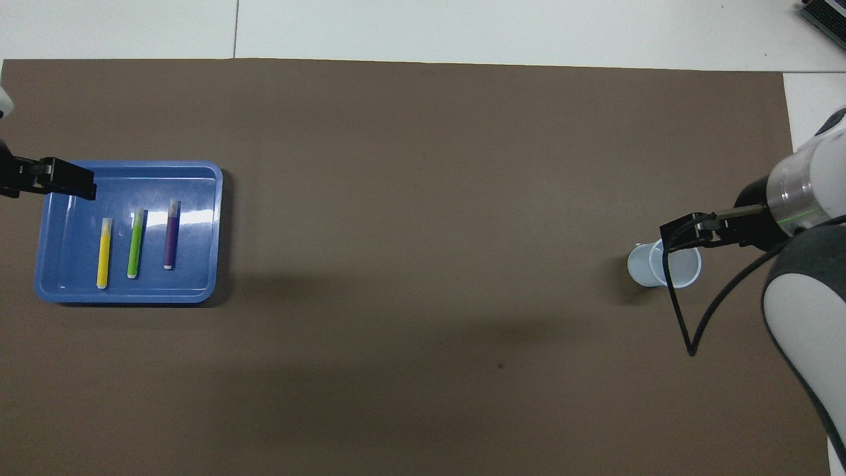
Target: Right arm passes pens to left for tray arrangement
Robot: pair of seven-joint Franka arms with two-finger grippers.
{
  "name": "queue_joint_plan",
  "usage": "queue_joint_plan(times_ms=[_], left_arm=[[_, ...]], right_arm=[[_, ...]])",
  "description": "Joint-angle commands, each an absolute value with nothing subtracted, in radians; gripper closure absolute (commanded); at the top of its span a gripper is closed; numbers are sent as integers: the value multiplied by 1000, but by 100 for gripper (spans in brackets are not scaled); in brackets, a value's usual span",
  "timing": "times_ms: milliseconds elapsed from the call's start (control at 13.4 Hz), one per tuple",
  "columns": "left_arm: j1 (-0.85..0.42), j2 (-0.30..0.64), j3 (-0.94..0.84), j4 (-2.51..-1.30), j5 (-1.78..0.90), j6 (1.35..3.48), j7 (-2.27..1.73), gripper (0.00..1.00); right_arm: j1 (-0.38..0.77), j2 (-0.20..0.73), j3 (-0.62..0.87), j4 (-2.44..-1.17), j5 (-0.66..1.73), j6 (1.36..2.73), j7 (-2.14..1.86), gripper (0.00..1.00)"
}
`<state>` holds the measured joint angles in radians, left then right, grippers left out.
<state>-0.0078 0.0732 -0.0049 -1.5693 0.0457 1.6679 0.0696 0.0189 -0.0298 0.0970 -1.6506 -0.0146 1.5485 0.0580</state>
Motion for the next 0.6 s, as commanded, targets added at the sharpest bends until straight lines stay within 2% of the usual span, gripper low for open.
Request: queue_joint_plan(times_ms=[0, 522], left_arm=[[-12, 61, -2, -1574, 37, 1666, 77, 0], [-9, 58, 9, -1578, -18, 1663, 72, 0]], right_arm=[[12, -35, 95, -1655, 5, 1546, 63, 0], [12, -35, 95, -1655, 5, 1546, 63, 0]])
